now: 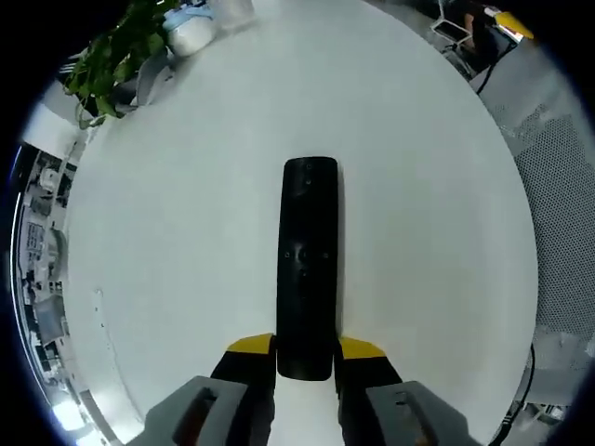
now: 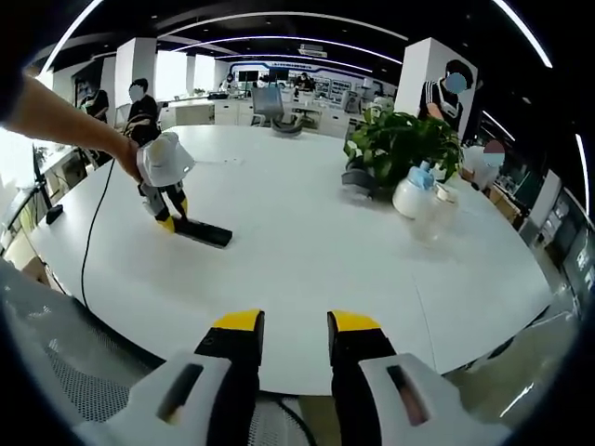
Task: Press the specified remote control buttons in sequence, fully releasing each button before pressing the next.
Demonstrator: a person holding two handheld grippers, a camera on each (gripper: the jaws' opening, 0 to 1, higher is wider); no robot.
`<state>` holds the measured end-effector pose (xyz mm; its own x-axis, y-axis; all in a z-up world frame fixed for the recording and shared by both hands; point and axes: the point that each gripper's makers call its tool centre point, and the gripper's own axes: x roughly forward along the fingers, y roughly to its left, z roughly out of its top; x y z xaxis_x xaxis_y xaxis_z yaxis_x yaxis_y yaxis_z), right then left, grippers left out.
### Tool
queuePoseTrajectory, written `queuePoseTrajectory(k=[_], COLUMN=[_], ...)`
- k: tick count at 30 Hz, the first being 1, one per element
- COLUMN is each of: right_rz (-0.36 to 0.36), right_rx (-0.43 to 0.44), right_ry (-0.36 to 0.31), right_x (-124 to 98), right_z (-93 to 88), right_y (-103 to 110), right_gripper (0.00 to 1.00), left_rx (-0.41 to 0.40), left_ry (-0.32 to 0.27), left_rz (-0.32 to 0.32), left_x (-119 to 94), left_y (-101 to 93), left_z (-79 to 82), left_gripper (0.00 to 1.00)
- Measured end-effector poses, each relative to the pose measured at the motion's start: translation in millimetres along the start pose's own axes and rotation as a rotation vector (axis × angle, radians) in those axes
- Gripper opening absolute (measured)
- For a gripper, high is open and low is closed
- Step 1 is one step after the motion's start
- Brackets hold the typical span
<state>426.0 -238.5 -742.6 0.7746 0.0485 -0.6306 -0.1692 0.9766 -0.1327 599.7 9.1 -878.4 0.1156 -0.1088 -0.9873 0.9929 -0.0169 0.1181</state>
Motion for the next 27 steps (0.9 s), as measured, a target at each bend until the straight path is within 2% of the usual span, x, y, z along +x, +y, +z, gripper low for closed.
queuePoseTrajectory(k=[7,12,27], right_rz=[-0.003,-0.003,0.001], right_rx=[0.001,0.0,-0.02], right_ry=[-0.001,-0.001,0.014], right_x=[-0.4,-0.4,0.4], right_z=[0.4,0.4,-1.7], right_y=[-1.0,-0.8,0.9], right_gripper=[0.26,0.25,0.25], left_rx=[-0.033,-0.008,-0.05], left_ry=[-0.016,-0.014,-0.028], left_rz=[-0.004,-0.004,-0.02], left_x=[-0.8,-1.5,-2.5], left_y=[-6.7,-13.7,-23.5], left_z=[-0.6,0.2,-0.4], left_gripper=[0.23,0.23,0.23])
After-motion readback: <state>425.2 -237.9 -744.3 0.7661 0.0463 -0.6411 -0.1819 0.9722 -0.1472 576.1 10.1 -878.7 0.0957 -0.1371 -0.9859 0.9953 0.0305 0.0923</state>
